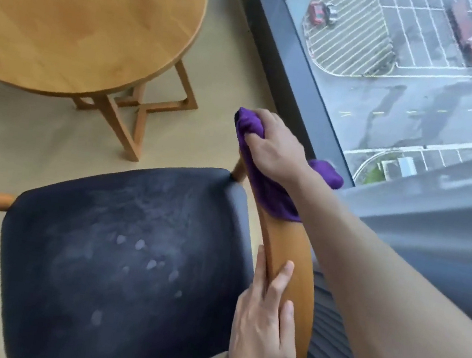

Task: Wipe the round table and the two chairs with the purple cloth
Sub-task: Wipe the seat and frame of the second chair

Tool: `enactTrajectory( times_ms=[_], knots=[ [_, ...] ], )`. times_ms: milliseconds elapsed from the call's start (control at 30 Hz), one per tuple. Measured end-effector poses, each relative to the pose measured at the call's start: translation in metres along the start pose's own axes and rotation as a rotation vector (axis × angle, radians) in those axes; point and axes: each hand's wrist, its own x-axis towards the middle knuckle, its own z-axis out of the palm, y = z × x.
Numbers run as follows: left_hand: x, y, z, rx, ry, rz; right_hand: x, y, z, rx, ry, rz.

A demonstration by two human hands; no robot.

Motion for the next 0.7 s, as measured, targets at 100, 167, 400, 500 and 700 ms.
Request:
enactTrajectory(
  times_ms=[100, 167, 400, 500, 700],
  knots=[
    [0.005, 0.001, -0.002, 0.123, 0.049, 0.028, 0.014, -0.005, 0.003, -0.035, -0.023, -0.046],
    [0.024, 0.011, -0.002, 0.144, 0.126, -0.018, 0.006, 0.002, 0.002, -0.011, -0.014, -0.073],
    [0.14, 0.043, -0.018, -0.074, 0.442, -0.203, -0.061, 0.048, -0.008, 0.411, -0.036, -0.09],
    [0.143, 0.041, -0.014, -0.046, 0.481, -0.2, -0.088, 0.064, -0.014, 0.617, -0.089, -0.054],
    [0.141, 0.044, -0.014, -0.043, 0.567, -0.178, -0.055, 0.057, -0.011, 0.425, -0.12, -0.069]
  ],
)
